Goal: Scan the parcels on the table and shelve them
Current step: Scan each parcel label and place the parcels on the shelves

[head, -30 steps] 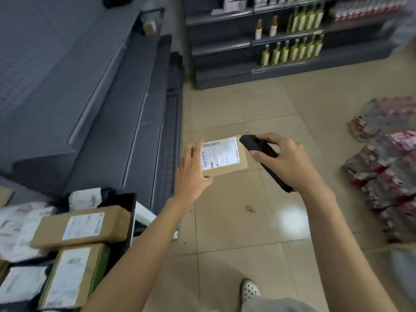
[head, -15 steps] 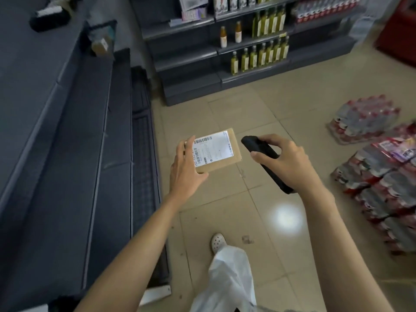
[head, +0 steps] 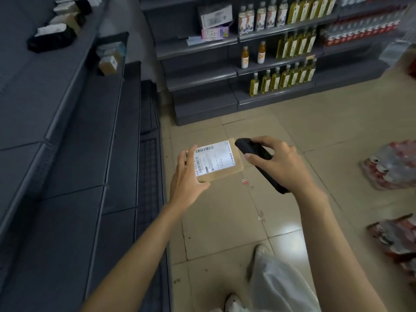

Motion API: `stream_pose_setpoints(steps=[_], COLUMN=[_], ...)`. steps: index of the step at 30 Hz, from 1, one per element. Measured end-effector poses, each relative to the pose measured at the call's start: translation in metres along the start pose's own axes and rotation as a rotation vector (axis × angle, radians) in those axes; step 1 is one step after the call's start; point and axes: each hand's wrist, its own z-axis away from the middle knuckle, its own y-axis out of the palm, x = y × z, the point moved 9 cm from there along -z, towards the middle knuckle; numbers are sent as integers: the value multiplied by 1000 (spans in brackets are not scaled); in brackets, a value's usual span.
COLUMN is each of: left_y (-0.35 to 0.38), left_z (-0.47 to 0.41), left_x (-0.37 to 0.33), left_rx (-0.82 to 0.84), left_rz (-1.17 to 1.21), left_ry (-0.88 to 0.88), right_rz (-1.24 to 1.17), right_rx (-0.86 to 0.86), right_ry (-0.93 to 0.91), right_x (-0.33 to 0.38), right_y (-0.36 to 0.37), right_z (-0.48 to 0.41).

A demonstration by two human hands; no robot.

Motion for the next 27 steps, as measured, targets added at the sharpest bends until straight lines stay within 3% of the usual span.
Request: stream_pose_setpoints(steps=[8, 15, 27], left_y=[18, 19, -9], left_z=[-164, -341, -518], left_x=[69, 107, 248], left_rx=[41, 10, -58], left_rz=[-8, 17, -5], left_ry=[-126, -182, -377], right_rz=[42, 22, 125], right_rx=[118, 110, 330], right_ry=[-139, -215, -245], right_x=[32, 81, 141], right_y=[47, 50, 178], right_z=[-215, -420, -638])
